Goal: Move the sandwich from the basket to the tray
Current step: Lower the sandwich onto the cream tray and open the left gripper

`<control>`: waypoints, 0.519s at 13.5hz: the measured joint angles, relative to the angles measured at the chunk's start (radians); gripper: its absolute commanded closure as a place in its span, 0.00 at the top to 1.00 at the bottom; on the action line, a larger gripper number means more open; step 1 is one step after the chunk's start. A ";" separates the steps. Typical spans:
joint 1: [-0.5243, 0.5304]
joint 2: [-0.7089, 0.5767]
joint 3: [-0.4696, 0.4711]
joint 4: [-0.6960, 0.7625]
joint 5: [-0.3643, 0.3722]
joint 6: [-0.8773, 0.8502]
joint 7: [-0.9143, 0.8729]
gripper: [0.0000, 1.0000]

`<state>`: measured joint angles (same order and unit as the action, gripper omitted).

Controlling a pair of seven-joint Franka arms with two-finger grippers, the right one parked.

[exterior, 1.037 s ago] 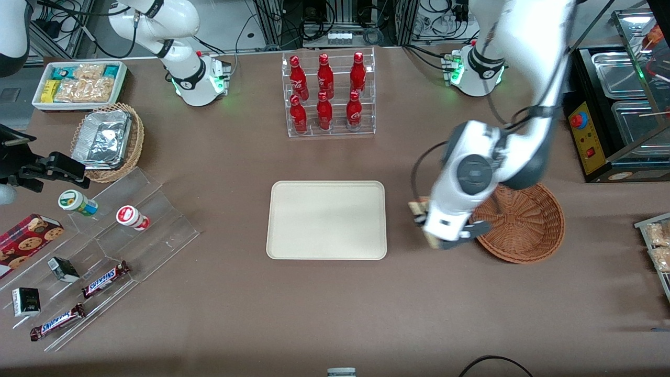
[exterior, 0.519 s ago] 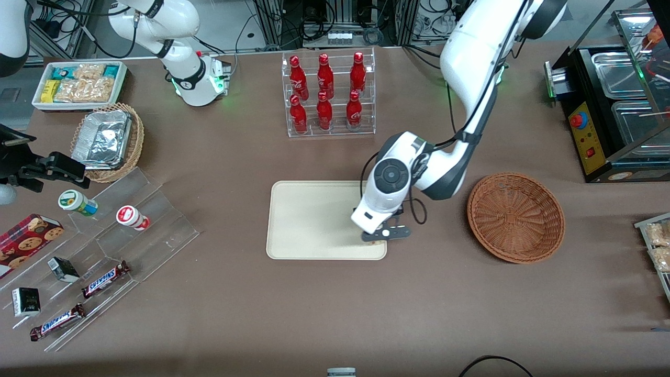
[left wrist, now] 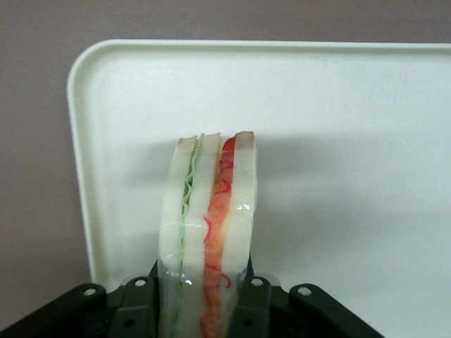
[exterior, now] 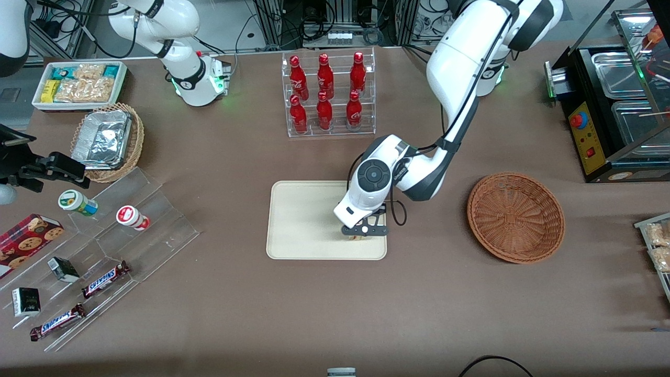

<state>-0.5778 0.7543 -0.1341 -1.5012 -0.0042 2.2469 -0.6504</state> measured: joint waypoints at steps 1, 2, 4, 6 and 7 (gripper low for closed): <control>-0.002 0.015 0.000 0.011 0.000 0.005 -0.002 0.41; -0.002 0.027 0.000 0.021 0.000 0.005 -0.002 0.41; -0.002 0.035 0.000 0.031 0.000 0.005 -0.002 0.55; -0.002 0.036 0.000 0.032 0.000 0.005 -0.006 0.95; -0.002 0.036 0.000 0.034 0.000 0.005 -0.013 1.00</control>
<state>-0.5800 0.7901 -0.1339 -1.4669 -0.0043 2.2518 -0.6634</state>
